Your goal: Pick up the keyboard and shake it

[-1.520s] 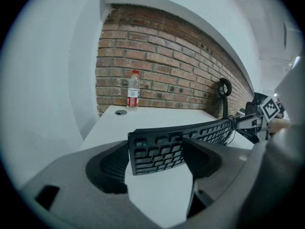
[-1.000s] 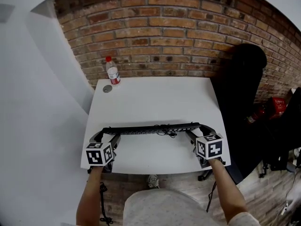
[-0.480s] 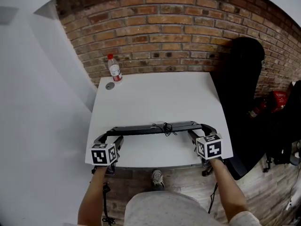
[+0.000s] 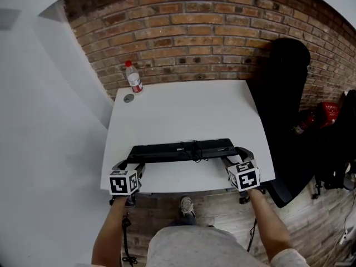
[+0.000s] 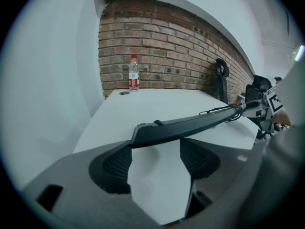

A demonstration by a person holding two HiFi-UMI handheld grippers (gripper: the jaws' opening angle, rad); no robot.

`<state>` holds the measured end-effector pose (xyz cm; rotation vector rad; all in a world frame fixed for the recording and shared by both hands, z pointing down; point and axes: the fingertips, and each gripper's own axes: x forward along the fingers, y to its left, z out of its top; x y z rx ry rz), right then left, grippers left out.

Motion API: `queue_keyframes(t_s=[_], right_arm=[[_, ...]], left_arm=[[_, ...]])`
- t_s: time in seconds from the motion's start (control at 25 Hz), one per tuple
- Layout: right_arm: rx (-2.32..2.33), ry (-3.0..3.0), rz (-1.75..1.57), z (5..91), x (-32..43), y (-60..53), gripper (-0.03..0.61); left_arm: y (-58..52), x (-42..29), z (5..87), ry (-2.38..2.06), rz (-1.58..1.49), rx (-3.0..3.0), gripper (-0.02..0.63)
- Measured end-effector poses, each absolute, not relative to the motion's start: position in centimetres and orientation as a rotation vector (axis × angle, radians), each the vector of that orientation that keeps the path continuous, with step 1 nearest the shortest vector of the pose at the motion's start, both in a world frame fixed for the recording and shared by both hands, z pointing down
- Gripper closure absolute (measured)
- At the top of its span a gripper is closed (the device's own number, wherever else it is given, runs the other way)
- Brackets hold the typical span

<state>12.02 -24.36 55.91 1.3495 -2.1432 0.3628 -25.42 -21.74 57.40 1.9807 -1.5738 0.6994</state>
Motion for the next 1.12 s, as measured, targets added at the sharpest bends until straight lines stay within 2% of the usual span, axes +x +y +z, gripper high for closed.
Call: queue_keyframes(t_s=[1.12], right_arm=[[1.136,-1.95,0.089,60.2,12.5,-21.2,0.311]], left_arm=[[-18.7,-25.2,62.1,-1.528,1.094,1.94,0.304]])
